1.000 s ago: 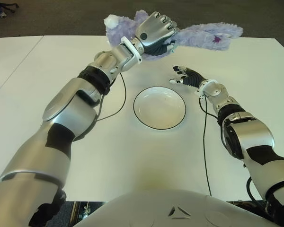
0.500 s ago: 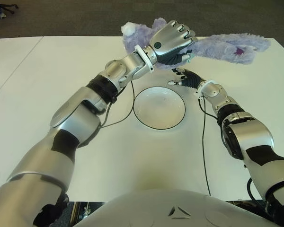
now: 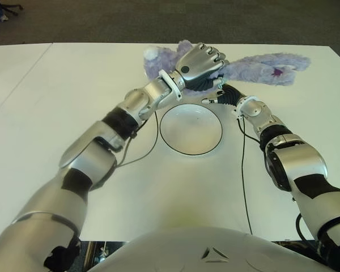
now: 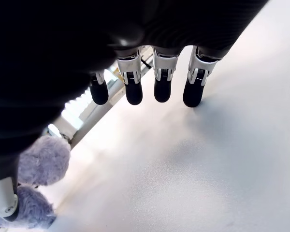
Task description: Put the doll into the plate.
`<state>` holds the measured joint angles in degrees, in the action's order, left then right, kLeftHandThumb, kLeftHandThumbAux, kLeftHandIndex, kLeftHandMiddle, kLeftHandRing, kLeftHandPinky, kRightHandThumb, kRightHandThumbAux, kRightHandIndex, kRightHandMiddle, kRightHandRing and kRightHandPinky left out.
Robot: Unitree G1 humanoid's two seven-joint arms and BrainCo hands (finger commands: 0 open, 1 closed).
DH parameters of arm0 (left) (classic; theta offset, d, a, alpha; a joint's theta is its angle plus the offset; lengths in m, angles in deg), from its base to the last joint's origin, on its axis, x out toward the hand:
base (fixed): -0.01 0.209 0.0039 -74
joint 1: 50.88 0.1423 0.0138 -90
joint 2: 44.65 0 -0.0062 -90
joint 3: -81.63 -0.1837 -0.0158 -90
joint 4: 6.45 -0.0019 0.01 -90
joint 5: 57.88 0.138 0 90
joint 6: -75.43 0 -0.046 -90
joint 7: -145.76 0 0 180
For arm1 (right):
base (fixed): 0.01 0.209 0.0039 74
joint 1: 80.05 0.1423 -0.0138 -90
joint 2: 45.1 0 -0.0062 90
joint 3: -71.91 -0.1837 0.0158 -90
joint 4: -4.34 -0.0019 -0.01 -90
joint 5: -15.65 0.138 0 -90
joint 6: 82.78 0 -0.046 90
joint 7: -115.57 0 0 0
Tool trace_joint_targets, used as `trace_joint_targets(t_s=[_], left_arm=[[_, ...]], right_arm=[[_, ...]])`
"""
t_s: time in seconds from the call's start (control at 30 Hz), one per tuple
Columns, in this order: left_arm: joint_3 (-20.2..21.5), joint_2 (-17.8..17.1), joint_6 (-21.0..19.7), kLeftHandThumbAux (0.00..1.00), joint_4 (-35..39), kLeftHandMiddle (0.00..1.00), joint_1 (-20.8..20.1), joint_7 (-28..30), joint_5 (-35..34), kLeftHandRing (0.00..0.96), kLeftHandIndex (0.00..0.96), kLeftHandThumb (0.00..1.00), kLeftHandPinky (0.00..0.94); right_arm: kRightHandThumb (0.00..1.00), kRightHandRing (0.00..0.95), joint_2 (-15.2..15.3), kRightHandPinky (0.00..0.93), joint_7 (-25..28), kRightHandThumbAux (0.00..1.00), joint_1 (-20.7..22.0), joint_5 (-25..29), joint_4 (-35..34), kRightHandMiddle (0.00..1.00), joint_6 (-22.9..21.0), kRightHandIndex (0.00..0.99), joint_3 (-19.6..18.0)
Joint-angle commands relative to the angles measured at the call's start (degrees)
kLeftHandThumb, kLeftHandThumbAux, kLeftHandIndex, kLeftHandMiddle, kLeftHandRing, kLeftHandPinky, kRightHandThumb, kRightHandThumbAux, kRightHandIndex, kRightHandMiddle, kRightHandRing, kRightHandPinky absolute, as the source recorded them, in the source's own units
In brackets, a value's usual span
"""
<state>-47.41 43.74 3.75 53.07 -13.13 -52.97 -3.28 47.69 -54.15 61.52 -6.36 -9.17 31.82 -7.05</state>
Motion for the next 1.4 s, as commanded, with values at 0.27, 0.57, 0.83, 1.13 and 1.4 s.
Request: trace_joint_targets(t_s=[0.27,0.57,0.83,1.13,1.4], left_arm=[[3.06,-1.26,-3.49,0.705,11.33,0.792,9.15,9.86,-1.3,0.792,0.439,0.706,0.805],[3.41,-4.21,-4.39,0.703,21.01,0.789,15.95,14.04,1.5,0.787,0.439,0.709,0.809],[3.9,-5.53,-3.36,0.702,24.71,0.806,18.24,16.08,2.13,0.803,0.44,0.713,0.835],[5.67,-5.52,-3.05,0.703,31.65,0.819,22.13,23.27,-1.97,0.827,0.441,0.715,0.854],[6.43,-6.19,-2.44,0.702,35.28,0.82,24.81,27.13,-3.31,0.827,0.441,0.718,0.851]], right_arm=[[0.074,0.107,-0.64,0.099,0.74,0.627,-2.42,-0.15,0.9,0.105,-0.54,0.037,0.25],[0.07,0.08,-0.65,0.077,0.09,0.581,-2.43,-0.54,1.53,0.084,-2.87,0.023,0.22],[0.111,0.088,-0.75,0.092,0.61,0.574,-2.57,0.06,1.55,0.096,-3.47,0.027,-0.53],[0.109,0.103,-0.91,0.09,0.31,0.556,-2.64,-0.35,1.55,0.109,-3.87,0.024,-0.32],[0.119,0.124,-1.02,0.102,0.25,0.556,-2.79,0.07,1.52,0.138,-3.9,0.023,-0.76]])
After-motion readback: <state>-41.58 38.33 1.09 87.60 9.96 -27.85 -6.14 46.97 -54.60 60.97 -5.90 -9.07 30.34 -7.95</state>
